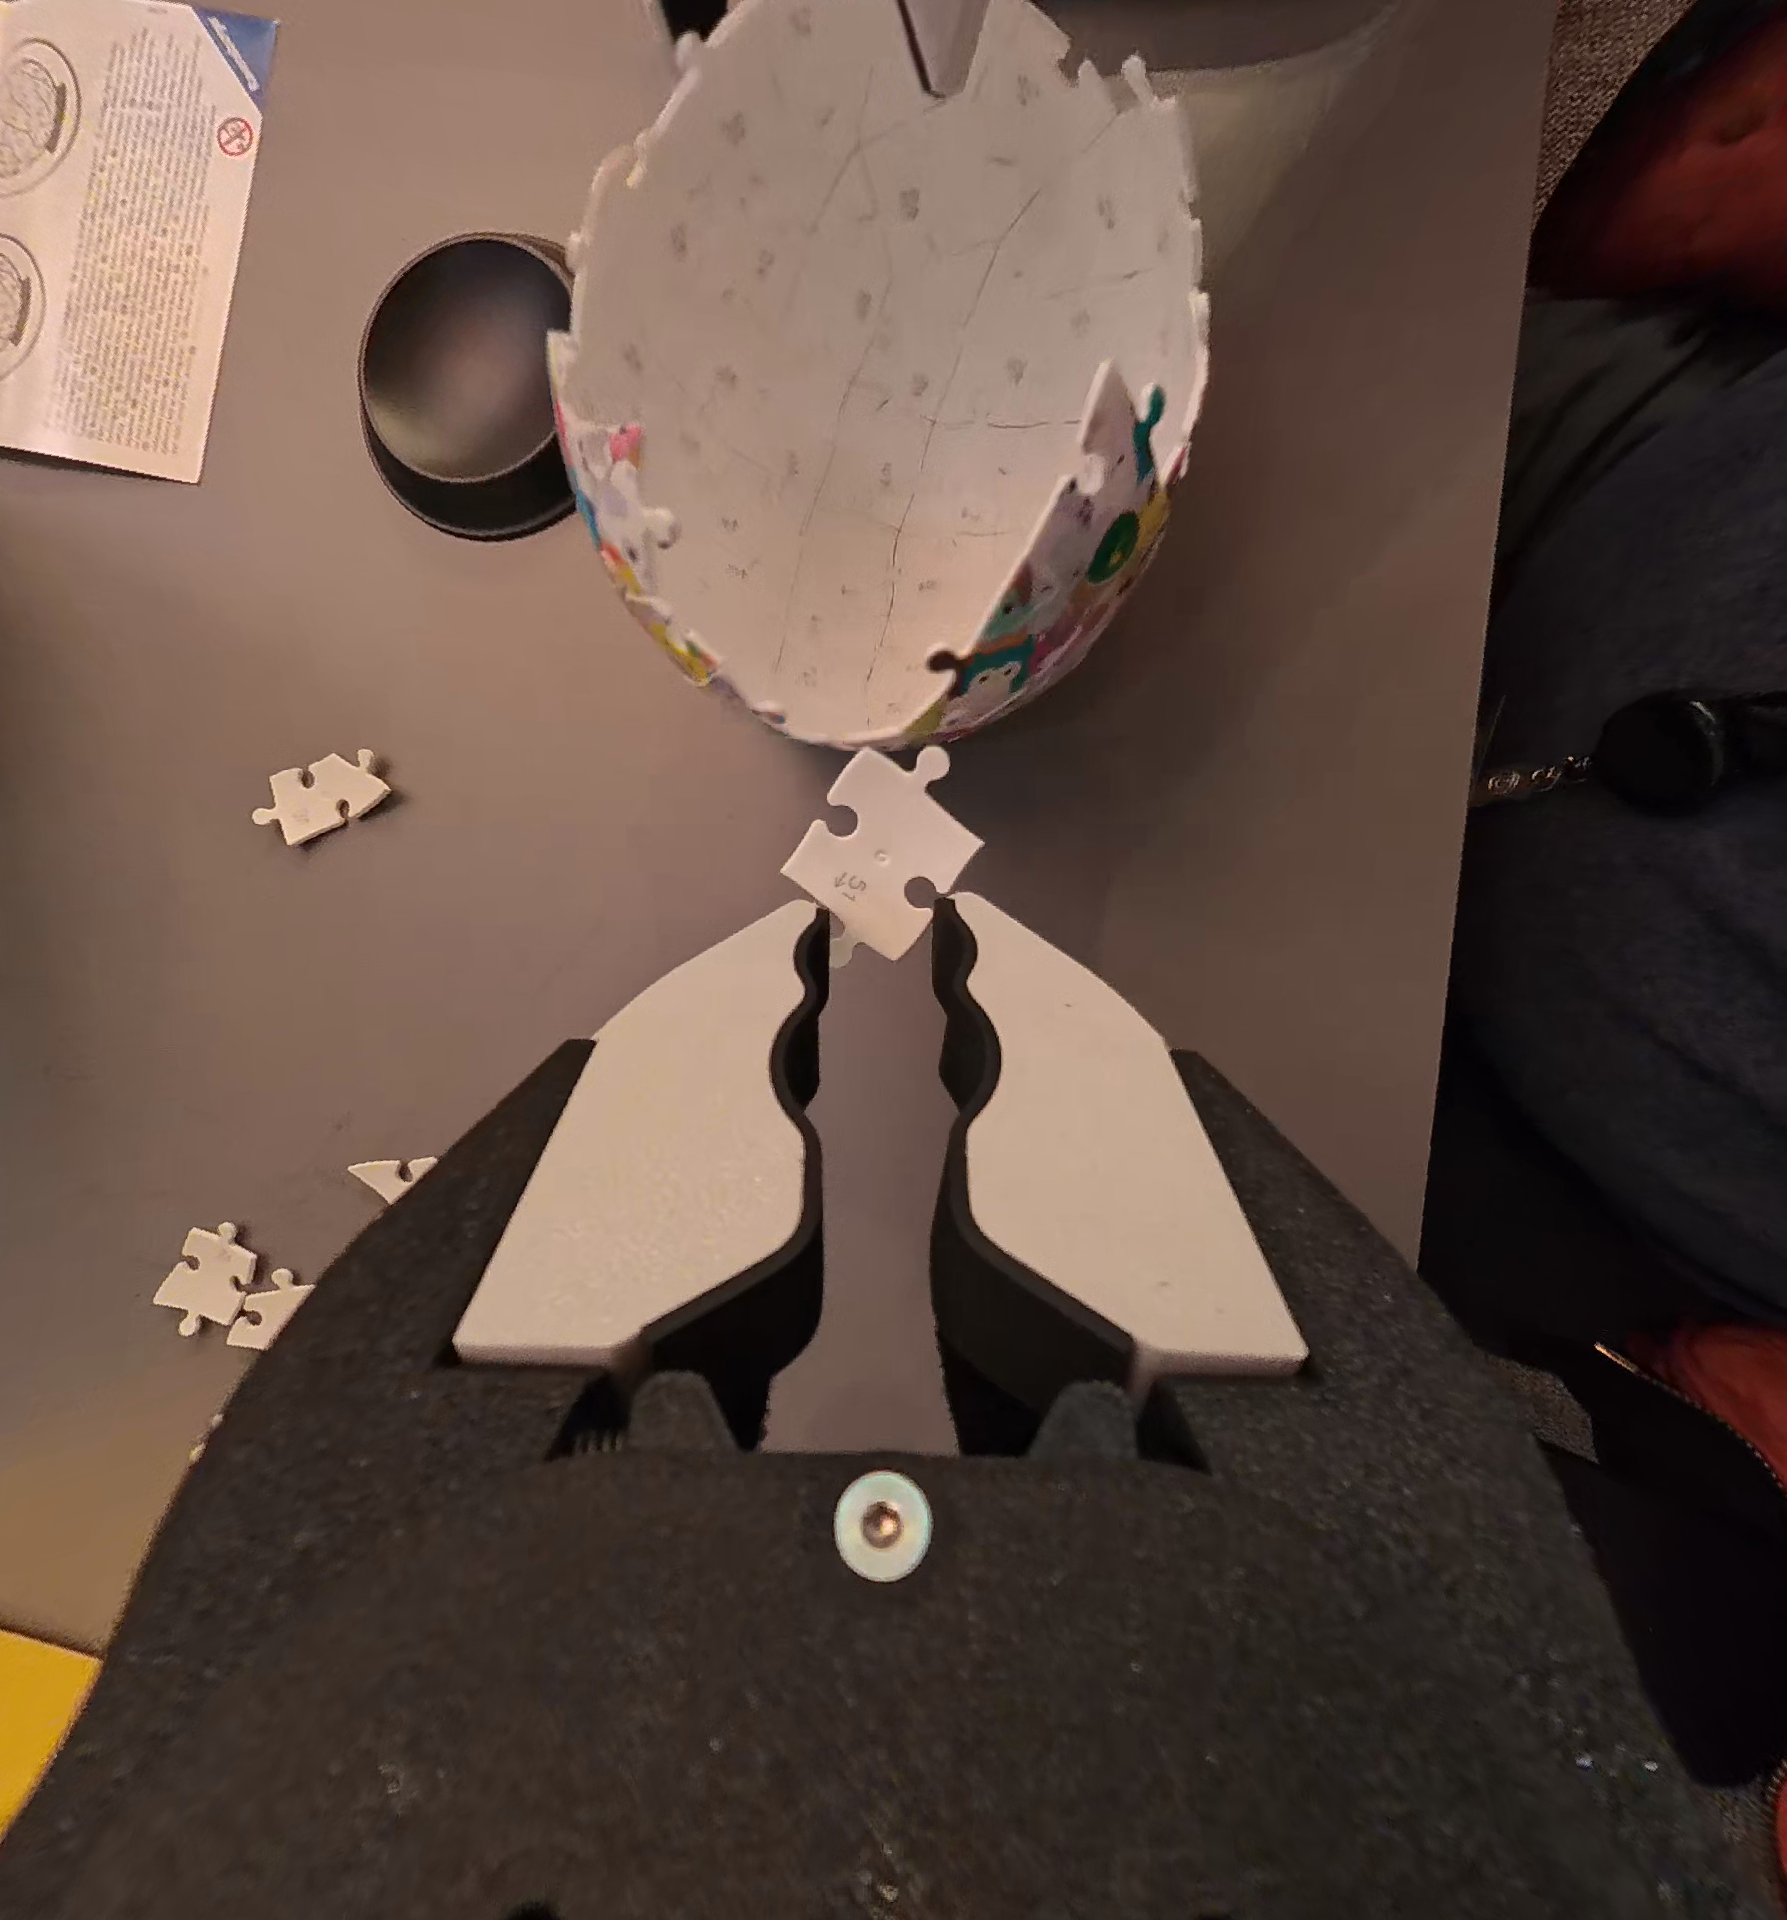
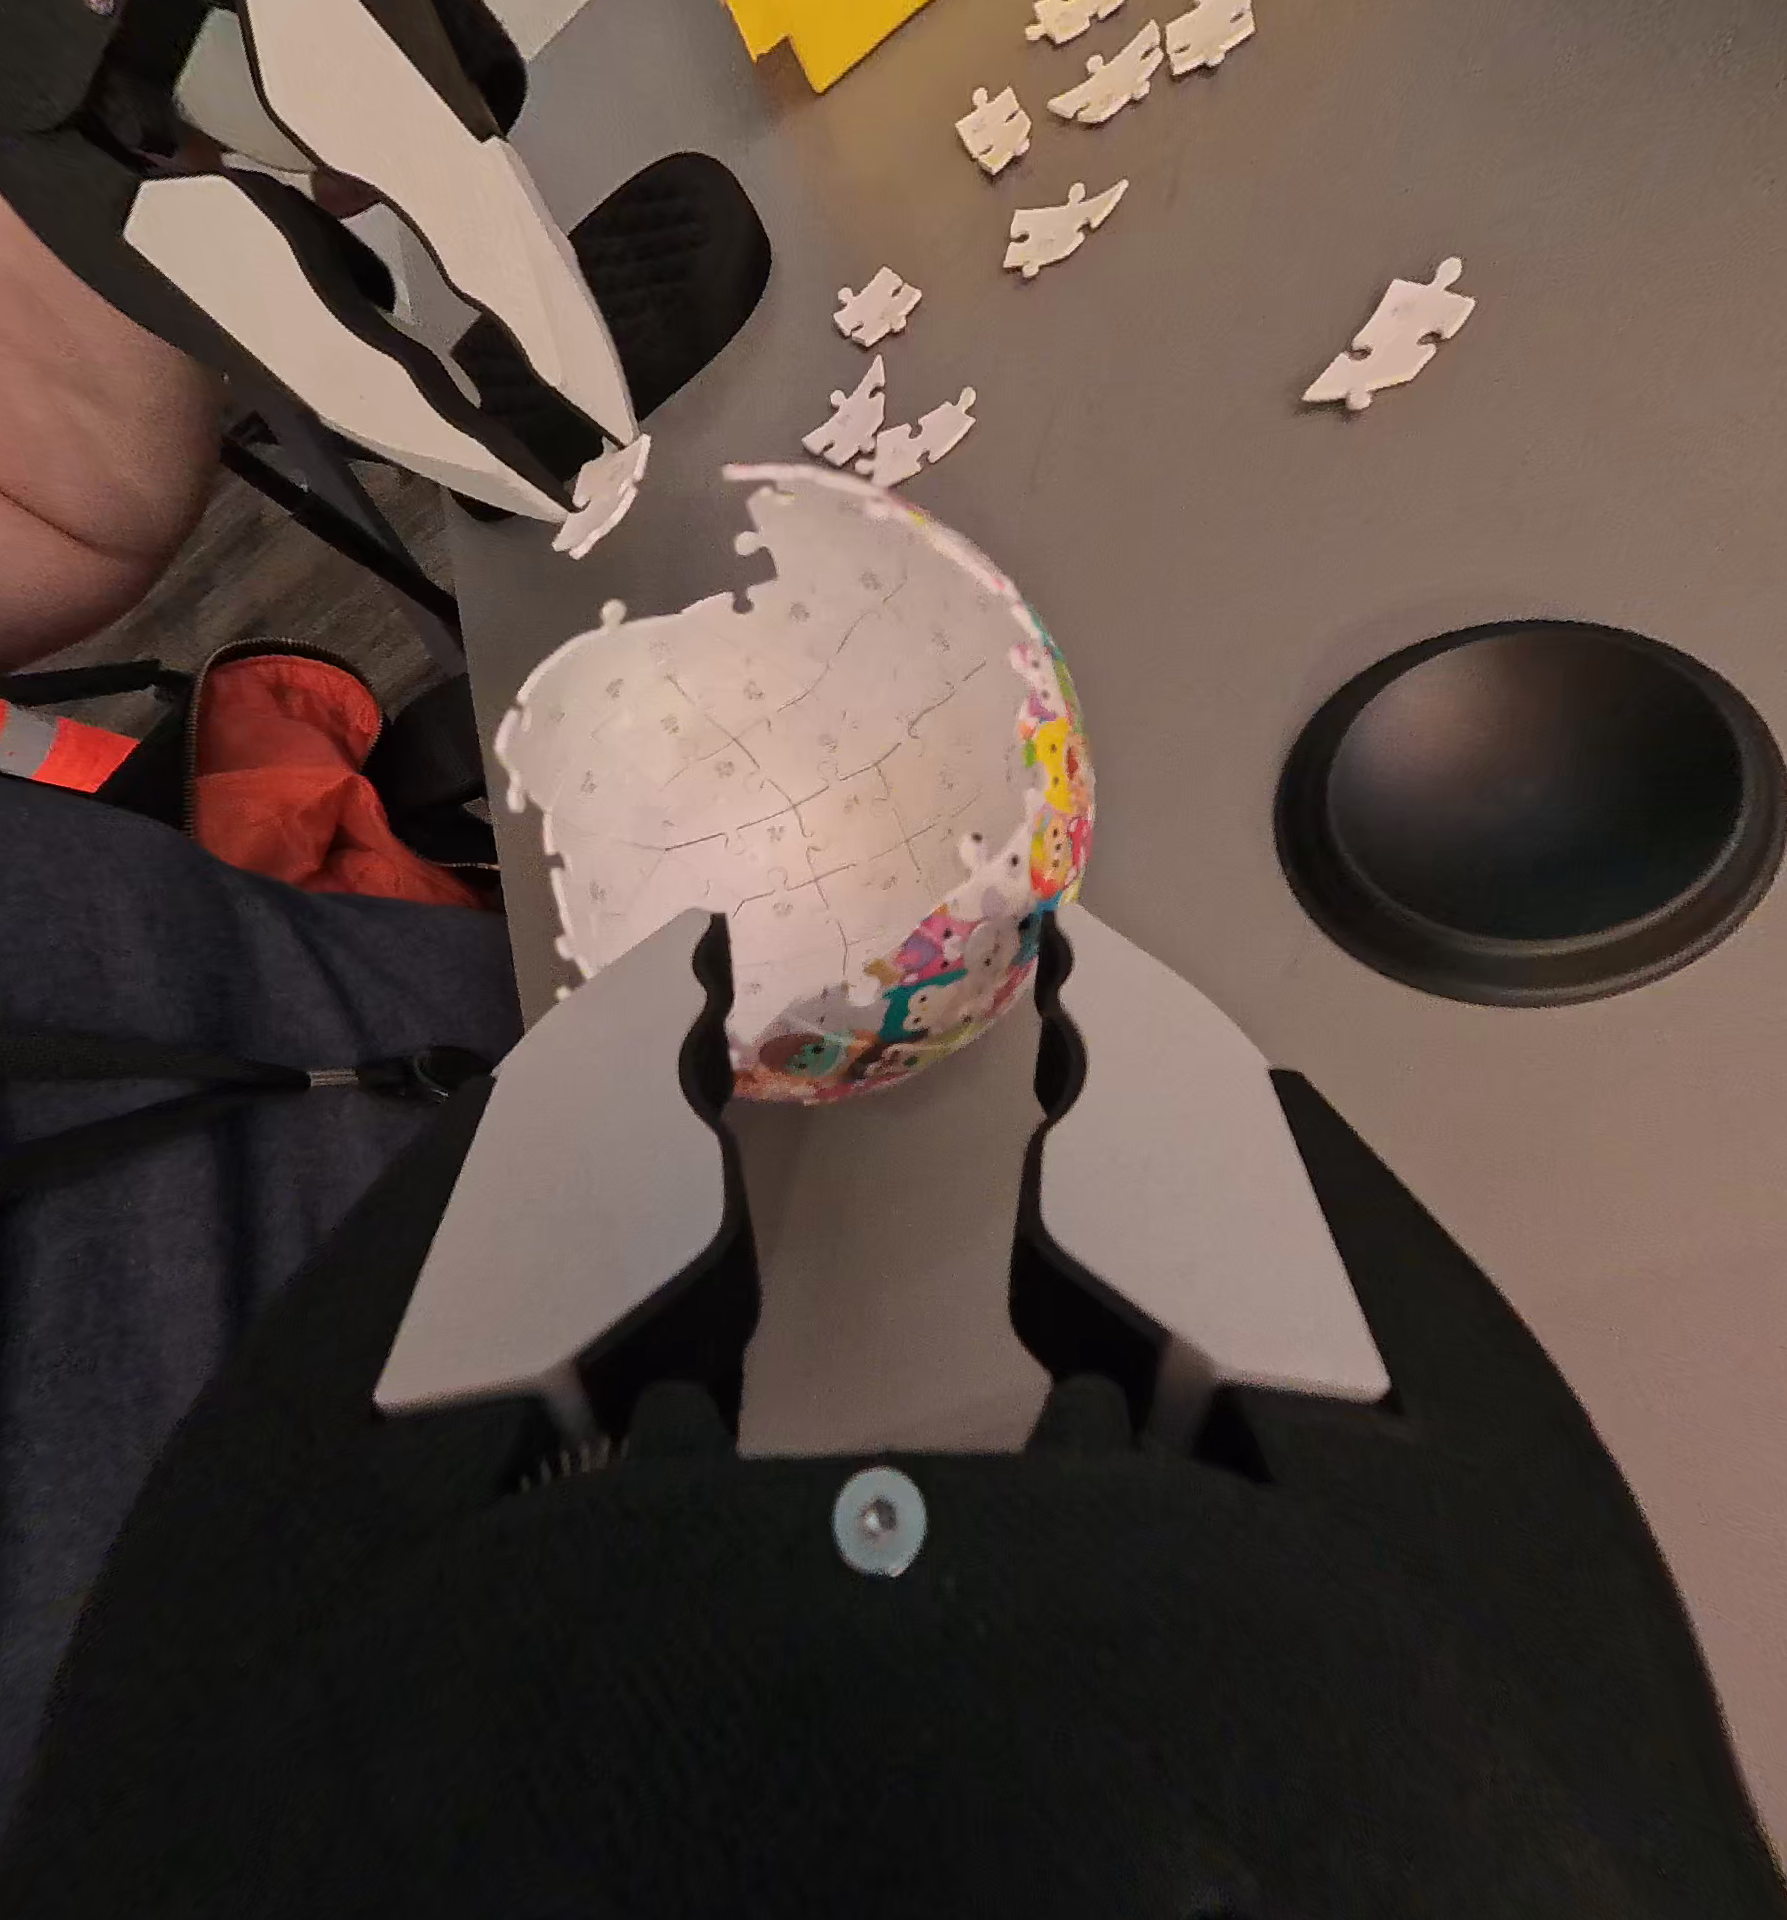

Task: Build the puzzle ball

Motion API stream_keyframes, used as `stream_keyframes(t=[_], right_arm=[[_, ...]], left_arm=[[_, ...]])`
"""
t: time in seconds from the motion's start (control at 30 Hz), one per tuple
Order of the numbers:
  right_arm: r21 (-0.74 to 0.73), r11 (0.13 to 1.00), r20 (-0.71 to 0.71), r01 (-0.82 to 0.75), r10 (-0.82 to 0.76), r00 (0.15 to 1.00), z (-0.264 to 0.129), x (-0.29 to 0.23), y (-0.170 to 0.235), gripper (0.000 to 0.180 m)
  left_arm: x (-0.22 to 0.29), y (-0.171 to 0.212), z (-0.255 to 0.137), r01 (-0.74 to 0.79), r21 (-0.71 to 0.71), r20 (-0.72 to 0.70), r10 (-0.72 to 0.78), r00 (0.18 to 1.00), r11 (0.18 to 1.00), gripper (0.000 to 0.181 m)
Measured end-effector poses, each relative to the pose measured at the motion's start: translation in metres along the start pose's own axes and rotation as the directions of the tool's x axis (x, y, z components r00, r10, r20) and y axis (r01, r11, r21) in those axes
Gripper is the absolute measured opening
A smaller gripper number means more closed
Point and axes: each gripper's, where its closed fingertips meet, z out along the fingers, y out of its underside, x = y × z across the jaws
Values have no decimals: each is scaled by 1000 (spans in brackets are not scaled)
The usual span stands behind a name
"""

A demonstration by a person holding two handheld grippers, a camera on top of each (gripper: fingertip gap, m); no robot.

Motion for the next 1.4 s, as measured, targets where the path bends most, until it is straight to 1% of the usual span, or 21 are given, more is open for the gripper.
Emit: stream_keyframes(t=[0.33,0.6,0.9,1.17,1.4], right_arm=[[0,997,9,-77,77,997,-7,-19,8,60],[-8,997,-2,-82,82,997,-6,-30,17,61],[-45,997,2,-68,68,998,-5,-57,31,63],[-107,994,-72,-33,25,997,3,-56,50,63],[-115,993,-114,-16,2,993,9,-50,53,63]], left_arm=[[6,2,6,11,7,-15,-10,1000,1000,19],[7,5,9,27,33,-16,-27,1000,999,19],[9,12,3,53,59,-15,-52,999,997,19],[17,11,12,61,71,-43,-58,997,996,19],[26,2,26,38,74,-70,-33,997,997,19]])
